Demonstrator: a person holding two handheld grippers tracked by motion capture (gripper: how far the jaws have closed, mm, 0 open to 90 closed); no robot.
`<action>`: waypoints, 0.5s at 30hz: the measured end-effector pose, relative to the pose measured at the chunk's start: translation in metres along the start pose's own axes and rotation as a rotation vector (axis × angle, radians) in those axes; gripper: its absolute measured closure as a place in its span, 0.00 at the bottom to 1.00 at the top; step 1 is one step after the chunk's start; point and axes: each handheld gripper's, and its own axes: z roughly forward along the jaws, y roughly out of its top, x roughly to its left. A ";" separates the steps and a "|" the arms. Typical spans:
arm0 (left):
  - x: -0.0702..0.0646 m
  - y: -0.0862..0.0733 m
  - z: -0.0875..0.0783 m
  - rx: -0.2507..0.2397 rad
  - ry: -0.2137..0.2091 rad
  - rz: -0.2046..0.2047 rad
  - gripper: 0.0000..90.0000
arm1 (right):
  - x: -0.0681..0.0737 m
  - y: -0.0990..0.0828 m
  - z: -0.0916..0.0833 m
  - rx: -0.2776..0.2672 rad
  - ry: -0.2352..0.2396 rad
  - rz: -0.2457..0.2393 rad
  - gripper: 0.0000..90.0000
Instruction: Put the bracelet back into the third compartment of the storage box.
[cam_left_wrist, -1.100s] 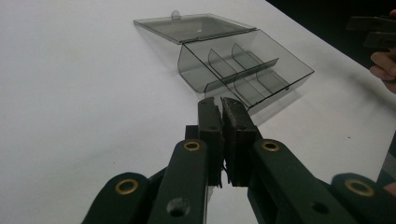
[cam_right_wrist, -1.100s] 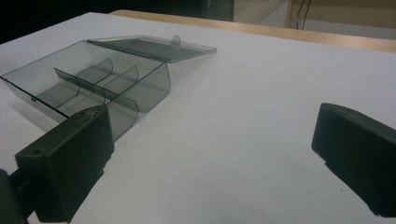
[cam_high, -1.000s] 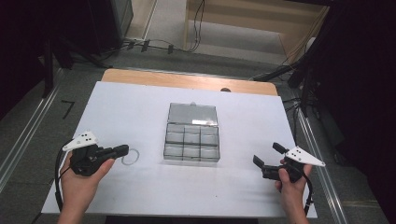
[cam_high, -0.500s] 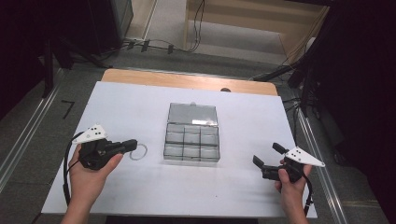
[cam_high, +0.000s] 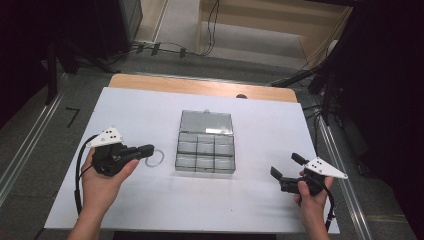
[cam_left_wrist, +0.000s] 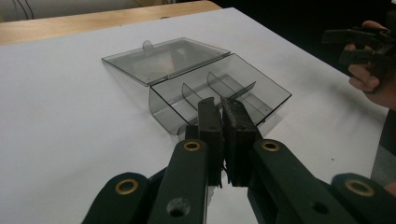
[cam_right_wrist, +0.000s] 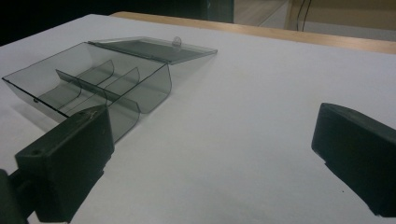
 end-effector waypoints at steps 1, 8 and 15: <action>0.000 0.001 0.001 0.002 -0.003 0.002 0.97 | 0.000 0.000 0.000 0.001 0.001 0.000 0.00; -0.003 0.007 0.010 0.003 -0.018 0.010 0.97 | 0.000 0.000 0.000 0.001 0.000 -0.001 0.00; -0.007 0.013 0.019 0.000 -0.033 0.019 0.97 | -0.001 0.000 0.000 -0.001 0.001 -0.002 0.00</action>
